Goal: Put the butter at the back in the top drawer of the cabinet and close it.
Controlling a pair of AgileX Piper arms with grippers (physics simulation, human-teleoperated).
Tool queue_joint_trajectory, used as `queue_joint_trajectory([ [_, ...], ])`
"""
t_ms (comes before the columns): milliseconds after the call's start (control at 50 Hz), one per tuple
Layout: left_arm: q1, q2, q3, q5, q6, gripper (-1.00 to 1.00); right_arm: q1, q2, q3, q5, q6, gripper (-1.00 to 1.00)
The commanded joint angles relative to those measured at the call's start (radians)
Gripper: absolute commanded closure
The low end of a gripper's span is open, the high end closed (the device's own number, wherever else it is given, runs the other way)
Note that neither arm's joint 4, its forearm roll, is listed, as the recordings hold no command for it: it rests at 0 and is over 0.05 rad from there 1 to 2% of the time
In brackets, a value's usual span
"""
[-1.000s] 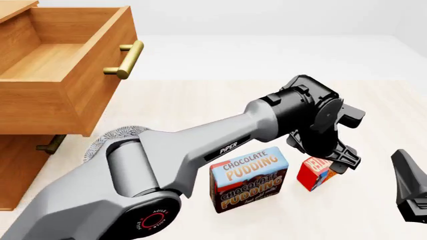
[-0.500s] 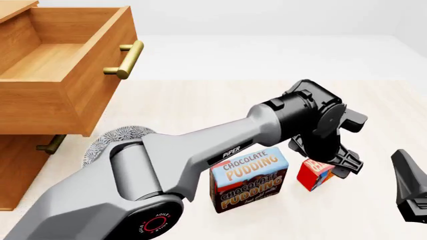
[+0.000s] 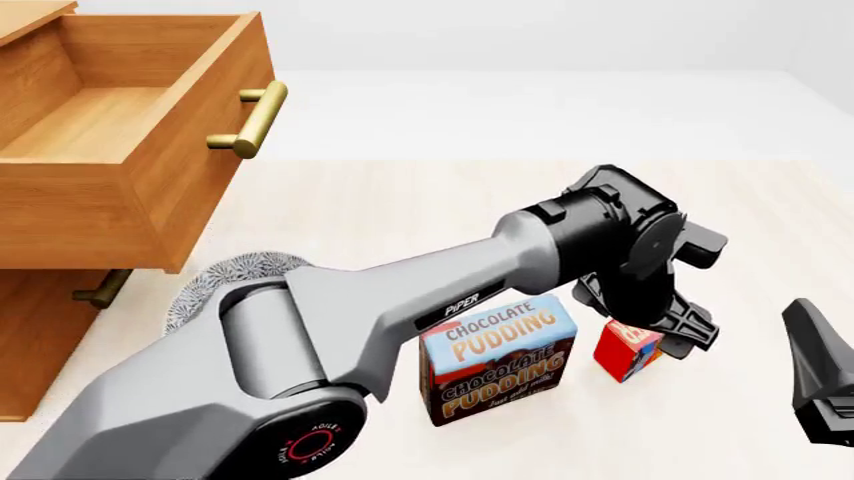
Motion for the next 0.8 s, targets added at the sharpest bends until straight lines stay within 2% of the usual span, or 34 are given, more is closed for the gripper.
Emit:
queue_joint_trajectory([
  [20, 0.011, 0.030, -0.028, -0.002, 0.010, -1.00, 0.000, 0.000, 0.000, 0.000, 0.000, -1.00],
  [340, 0.018, 0.140, -0.182, 0.053, 0.029, -1.00, 0.000, 0.000, 0.000, 0.000, 0.000, -1.00],
  [800, -0.002, 0.166, -0.168, 0.028, 0.008, -1.00, 0.000, 0.000, 0.000, 0.000, 0.000, -1.00],
])
